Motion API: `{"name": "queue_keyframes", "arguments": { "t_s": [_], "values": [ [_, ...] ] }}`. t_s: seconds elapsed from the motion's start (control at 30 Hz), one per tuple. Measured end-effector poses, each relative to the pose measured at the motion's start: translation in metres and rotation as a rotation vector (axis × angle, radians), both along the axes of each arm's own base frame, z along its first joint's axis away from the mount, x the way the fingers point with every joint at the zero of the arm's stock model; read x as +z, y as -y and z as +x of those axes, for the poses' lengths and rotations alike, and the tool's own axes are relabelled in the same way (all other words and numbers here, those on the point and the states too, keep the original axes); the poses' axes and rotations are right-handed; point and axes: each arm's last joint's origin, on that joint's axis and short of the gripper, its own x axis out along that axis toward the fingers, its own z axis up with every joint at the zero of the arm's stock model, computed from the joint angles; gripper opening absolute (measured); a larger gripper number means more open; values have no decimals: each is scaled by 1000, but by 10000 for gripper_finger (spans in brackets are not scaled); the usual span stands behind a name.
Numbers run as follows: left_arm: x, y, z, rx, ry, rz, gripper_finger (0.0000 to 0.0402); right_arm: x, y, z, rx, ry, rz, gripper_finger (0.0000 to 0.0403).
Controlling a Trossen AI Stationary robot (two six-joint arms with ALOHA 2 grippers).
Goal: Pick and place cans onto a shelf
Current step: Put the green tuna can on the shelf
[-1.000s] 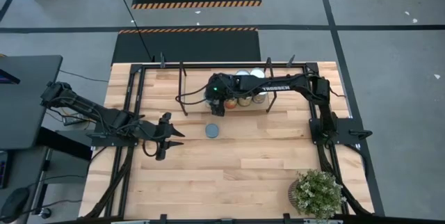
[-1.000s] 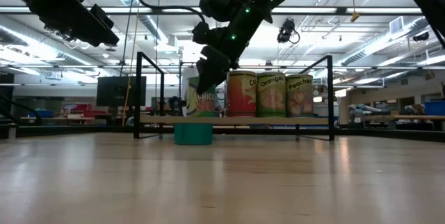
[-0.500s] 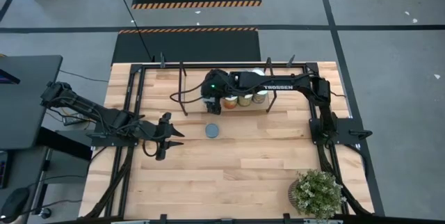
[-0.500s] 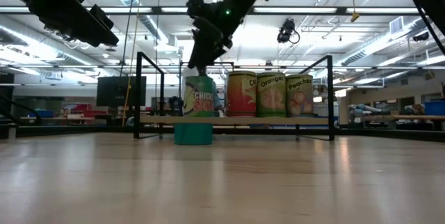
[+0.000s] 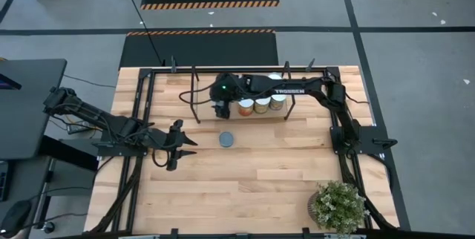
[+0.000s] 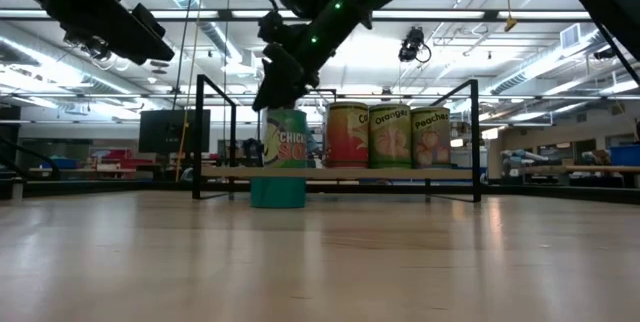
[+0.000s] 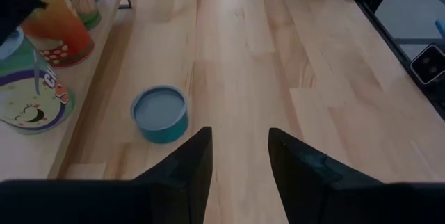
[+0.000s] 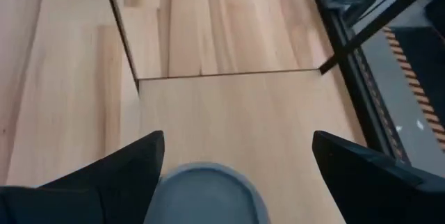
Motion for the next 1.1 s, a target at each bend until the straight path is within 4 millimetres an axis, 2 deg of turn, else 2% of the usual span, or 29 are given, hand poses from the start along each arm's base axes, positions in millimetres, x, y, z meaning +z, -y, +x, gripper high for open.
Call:
{"name": "queue_keyframes", "arguments": {
  "t_s": [0.47, 0.63, 0.77, 0.93, 1.1],
  "values": [
    [0, 0, 0, 2, -2, 1, 146, -4, 4, -5, -74, -62, 3, 374],
    [-1, 0, 0, 2, -6, 2, 146, 1, 4, -10, -88, -78, -19, 374],
    [-1, 0, 0, 2, -6, 2, 146, 13, 2, -14, -79, -62, -30, 374],
    [-1, 0, 0, 2, -6, 2, 146, 30, -17, -16, 8, -15, -26, 374],
    [-1, 0, 0, 3, -8, 0, 146, 26, -58, -14, 223, -58, 53, 374]
  ]
}}
